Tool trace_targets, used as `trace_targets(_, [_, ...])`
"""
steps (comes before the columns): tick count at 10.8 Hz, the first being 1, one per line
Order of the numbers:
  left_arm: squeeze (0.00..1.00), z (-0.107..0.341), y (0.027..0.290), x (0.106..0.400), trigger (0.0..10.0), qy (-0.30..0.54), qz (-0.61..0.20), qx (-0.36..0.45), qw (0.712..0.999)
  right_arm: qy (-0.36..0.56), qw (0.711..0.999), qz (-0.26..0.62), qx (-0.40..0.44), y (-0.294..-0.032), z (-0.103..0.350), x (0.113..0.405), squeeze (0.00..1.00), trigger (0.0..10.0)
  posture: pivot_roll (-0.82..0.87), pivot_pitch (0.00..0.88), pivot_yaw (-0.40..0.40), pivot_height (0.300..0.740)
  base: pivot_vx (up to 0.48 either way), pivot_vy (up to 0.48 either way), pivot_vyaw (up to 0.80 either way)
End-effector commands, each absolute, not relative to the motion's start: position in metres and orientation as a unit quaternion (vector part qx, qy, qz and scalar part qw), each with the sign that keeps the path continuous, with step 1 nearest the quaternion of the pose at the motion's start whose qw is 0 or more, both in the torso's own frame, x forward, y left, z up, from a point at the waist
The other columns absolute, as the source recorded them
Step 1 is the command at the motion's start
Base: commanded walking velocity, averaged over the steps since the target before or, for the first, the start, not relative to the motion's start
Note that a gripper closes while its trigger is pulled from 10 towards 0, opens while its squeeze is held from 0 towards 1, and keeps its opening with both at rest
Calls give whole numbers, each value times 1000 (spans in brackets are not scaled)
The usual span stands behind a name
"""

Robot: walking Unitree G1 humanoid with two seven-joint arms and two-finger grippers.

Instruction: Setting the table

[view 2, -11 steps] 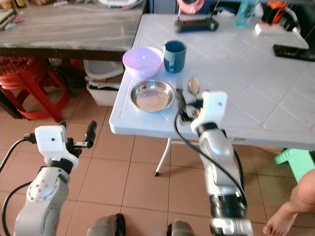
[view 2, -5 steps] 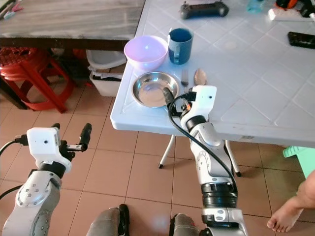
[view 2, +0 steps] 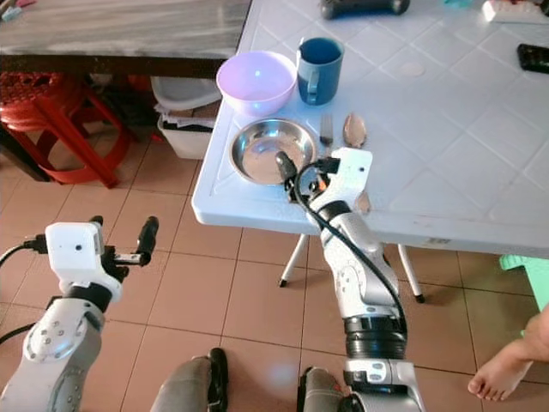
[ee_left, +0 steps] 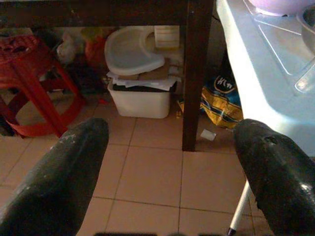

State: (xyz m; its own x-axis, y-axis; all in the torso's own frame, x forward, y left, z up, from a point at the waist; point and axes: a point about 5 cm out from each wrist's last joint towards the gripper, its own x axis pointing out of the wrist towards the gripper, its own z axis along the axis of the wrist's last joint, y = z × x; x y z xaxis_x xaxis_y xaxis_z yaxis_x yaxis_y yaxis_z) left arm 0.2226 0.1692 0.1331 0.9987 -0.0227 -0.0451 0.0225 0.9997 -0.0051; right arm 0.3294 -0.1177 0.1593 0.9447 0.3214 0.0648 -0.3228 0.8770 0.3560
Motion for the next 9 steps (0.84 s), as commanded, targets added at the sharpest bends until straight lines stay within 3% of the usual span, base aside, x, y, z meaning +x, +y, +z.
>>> trace_targets(1, [0,135,173,219,10000,25,-10,4,1000,3,964,185,192,-109,161,328,0,10000,145,252,96,740,0,0,0])
trace_targets(3, [0,135,171,219,10000,26,-11,3,1000,10,962,187,198,-108,160,327,0,10000,142,257,93,740,0,0,0])
trace_targets(4, [0,134,171,218,10000,29,-11,2,1000,21,958,180,222,-108,159,327,0,4000,141,259,90,740,0,0,0])
trace_targets(5, [0,134,170,218,10000,29,-11,1,1000,28,959,177,220,-110,158,328,0,0,141,261,87,740,0,0,0])
trace_targets(9, [0,134,170,218,10000,29,-16,0,999,82,946,148,275,-113,149,332,0,0,141,266,84,740,0,0,0])
